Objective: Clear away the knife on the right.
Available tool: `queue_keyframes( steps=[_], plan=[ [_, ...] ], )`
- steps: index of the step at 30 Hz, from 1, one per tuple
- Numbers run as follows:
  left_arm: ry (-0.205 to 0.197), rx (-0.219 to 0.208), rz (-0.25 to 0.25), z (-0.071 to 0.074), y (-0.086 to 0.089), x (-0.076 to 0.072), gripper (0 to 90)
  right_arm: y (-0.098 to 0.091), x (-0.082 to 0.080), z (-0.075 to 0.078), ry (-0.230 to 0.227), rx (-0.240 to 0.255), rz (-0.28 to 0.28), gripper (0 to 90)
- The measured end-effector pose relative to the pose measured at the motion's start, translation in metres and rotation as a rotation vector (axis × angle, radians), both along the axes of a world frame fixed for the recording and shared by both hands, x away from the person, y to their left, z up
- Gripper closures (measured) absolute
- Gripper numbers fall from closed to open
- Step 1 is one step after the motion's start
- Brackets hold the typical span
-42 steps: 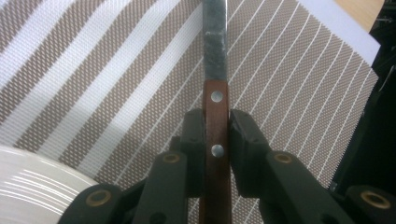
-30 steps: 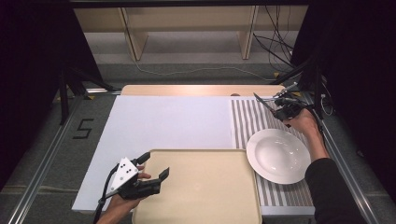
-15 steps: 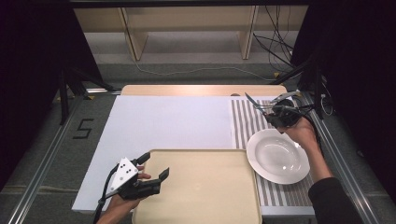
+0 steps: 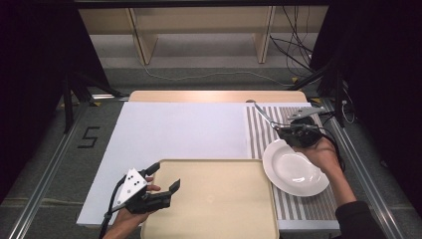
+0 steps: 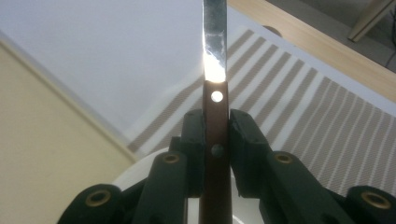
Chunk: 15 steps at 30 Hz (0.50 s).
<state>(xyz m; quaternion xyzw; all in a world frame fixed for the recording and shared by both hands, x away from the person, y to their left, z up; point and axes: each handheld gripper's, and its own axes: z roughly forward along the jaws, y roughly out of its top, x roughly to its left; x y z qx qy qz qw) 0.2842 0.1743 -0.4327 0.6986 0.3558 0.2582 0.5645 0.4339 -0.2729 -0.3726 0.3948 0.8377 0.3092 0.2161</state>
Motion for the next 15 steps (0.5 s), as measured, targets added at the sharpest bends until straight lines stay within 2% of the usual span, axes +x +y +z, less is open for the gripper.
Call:
queue_keyframes(
  steps=[4, 15],
  plan=[
    [0.001, 0.001, 0.001, 0.0, 0.0, 0.0, 15.4, 0.007, -0.013, -0.002, 0.008, 0.029, 0.033, 77.3],
    [-0.002, 0.001, 0.001, 0.0, 0.0, -0.001, 15.4, 0.025, -0.048, -0.011, 0.019, 0.047, 0.08, 77.3]
  ],
)
